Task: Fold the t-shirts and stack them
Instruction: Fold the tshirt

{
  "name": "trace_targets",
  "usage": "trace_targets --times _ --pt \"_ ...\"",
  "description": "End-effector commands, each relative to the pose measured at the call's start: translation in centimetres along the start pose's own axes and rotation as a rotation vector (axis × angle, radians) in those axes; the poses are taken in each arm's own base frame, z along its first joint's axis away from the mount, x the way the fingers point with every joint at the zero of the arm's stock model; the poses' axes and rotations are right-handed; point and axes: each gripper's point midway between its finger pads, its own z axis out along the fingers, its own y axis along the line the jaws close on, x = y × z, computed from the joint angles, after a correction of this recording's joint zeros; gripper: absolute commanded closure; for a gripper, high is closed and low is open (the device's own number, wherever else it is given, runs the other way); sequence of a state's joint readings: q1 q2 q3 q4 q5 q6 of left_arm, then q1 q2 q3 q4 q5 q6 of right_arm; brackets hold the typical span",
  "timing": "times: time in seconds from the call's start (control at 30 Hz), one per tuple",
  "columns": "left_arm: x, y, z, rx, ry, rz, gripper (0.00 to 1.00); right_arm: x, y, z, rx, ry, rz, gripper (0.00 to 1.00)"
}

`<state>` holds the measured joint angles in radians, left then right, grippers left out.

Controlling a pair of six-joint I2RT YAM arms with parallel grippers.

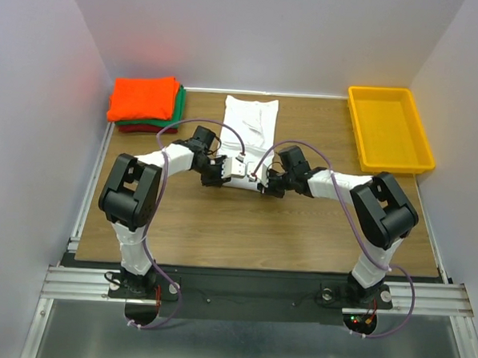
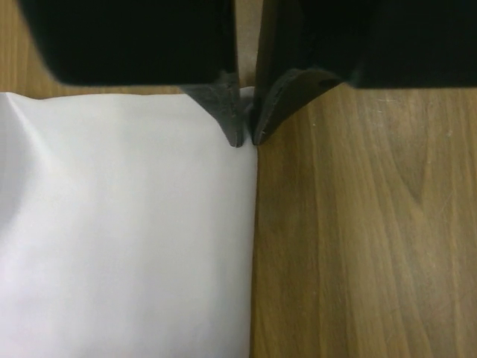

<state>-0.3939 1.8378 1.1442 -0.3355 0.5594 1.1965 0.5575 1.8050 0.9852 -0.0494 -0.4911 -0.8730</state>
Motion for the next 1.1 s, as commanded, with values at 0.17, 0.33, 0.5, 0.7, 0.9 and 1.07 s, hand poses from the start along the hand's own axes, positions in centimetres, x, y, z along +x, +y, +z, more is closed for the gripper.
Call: trace_targets --times 0.17,0.33,0.5,0.7,0.9,1.07 --pt "-2.9 1.8 -2.8 0.007 -0.052 -0.023 1.00 -2.1 -3.4 -2.3 0.160 0.010 0.028 0.99" --pt "-5.7 3.1 -5.9 -0.017 -0.087 -0.015 1.00 -4.8 -5.7 -5.1 0.231 -0.035 0.029 0.99" --pt "-6.5 2.3 -7.6 -0.008 -0.083 -0.018 1.00 -6.4 -5.2 -7.4 0.206 -0.043 0.024 0.99" --pt "-7.3 -3.4 -10.2 0.074 -0.094 -0.009 1.00 -8.1 -0.4 -11.1 0.061 -0.066 0.090 0.99" --pt "-9.1 -10.0 -13.2 0.205 -0.141 -0.020 1.00 -10.3 7.0 -15.5 -0.105 -0.109 0.131 0.99" --pt "-11.9 -13.7 -15.8 0.284 -0.227 -0.049 1.00 -10.7 8.9 -17.5 -0.112 -0.123 0.155 1.00"
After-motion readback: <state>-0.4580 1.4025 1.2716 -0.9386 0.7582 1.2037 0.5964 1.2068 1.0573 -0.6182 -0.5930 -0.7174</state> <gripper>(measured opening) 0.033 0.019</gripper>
